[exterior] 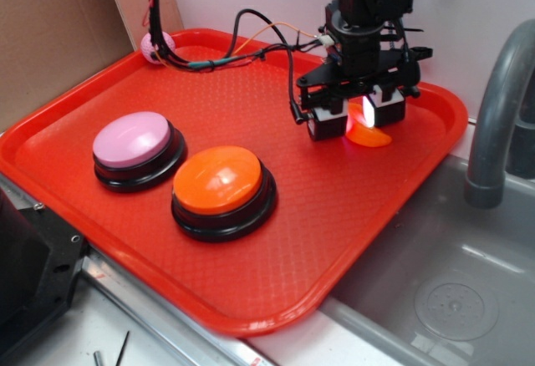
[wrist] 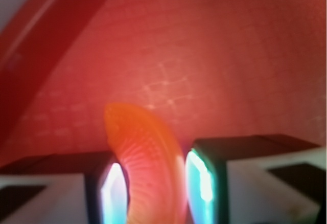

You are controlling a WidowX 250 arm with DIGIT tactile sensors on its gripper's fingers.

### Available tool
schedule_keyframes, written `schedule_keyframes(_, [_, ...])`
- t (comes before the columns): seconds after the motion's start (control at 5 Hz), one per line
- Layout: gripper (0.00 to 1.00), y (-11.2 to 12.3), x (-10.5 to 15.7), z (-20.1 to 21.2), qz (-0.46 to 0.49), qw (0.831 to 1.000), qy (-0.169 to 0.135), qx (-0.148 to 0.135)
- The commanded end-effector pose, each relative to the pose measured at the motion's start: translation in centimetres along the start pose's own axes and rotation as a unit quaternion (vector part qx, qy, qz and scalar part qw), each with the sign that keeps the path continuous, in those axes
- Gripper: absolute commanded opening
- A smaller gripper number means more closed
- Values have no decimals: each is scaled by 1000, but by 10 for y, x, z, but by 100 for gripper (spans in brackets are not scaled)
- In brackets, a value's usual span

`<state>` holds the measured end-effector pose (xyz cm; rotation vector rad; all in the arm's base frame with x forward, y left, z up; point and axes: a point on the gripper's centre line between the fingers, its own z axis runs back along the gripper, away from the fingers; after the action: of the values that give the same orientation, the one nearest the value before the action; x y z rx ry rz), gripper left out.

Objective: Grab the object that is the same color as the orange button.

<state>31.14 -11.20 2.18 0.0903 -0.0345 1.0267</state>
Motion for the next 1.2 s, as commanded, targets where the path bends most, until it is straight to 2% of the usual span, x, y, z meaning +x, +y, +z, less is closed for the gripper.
schedule_keyframes(0.0, [0,0,42,85,-23,996,31,-84])
schedule_keyframes(0.2, [0,6,50,123,-60,991,31,-112])
schedule_keyframes(0.4, [0,15,50,160,-142,980,21,-139])
schedule_keyframes(0.6, [0,28,52,188,-204,967,13,-152])
schedule_keyframes(0.8, [0,38,54,207,-236,955,24,-176])
schedule_keyframes(1.0, [0,48,55,220,-244,952,15,-183])
